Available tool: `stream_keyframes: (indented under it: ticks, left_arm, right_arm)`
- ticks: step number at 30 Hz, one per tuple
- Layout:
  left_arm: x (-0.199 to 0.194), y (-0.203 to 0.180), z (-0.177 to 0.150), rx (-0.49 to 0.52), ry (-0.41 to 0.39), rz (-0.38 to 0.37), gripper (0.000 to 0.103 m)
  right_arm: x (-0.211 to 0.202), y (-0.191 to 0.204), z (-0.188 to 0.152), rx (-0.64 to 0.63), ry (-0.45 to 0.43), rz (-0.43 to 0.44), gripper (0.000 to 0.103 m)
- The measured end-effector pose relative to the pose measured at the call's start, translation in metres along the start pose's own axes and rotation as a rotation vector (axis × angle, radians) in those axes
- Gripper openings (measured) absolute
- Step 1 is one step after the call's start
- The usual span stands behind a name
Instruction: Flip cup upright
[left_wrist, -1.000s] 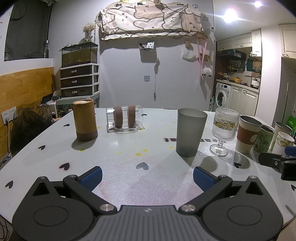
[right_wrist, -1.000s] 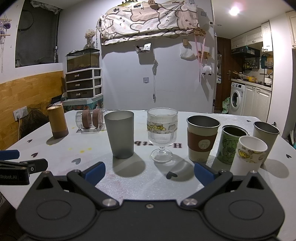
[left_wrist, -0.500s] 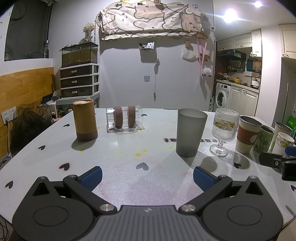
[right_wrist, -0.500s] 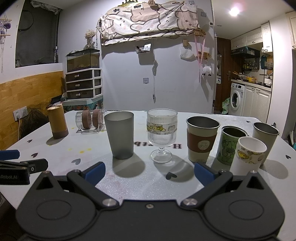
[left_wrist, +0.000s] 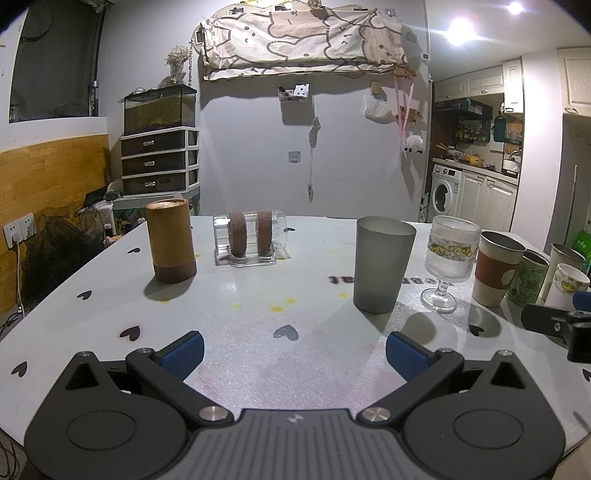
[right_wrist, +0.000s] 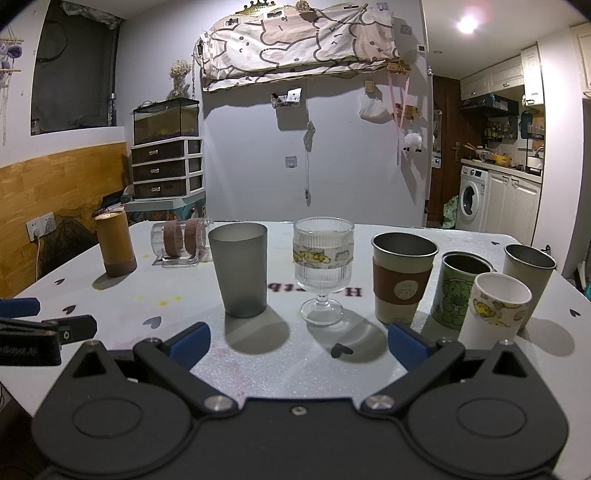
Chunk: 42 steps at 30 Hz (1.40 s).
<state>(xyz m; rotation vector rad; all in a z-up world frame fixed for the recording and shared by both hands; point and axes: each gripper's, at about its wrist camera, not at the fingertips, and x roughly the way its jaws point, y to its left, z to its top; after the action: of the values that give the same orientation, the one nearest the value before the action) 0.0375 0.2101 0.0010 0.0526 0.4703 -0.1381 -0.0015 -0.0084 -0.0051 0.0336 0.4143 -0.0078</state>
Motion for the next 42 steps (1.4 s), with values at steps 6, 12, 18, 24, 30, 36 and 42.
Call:
stream_keyframes:
  ticks: [6, 12, 18, 24, 30, 36, 42]
  left_arm:
    - [0.013, 0.009, 0.014, -0.028, -0.043, 0.004, 0.103]
    - [0.051, 0.038, 0.05, -0.024, -0.103, 0.073, 0.103]
    - [0.101, 0.079, 0.088, -0.074, -0.117, 0.156, 0.103]
    - [0.16, 0.117, 0.12, -0.083, -0.065, 0.249, 0.103]
    - [0.22, 0.137, 0.134, -0.057, 0.001, 0.333, 0.103]
    - [0.247, 0.15, 0.134, -0.075, 0.049, 0.357, 0.083]
    - [0.24, 0.136, 0.131, -0.076, 0.066, 0.31, 0.07]
  right_arm:
    - [-0.003, -0.003, 0.0, 0.006, -0.004, 0.008, 0.103]
    - [-0.005, -0.001, 0.0, 0.02, 0.0, 0.015, 0.103]
    - [-0.004, -0.001, -0.002, 0.017, 0.003, 0.01, 0.103]
    - [-0.001, 0.0, -0.009, 0.004, 0.016, 0.003, 0.103]
    - [0.006, -0.002, -0.018, 0.003, 0.047, 0.005, 0.103]
    - [0.008, -0.016, -0.027, 0.026, 0.059, -0.012, 0.103]
    - [0.011, -0.028, -0.031, 0.068, 0.068, -0.019, 0.103]
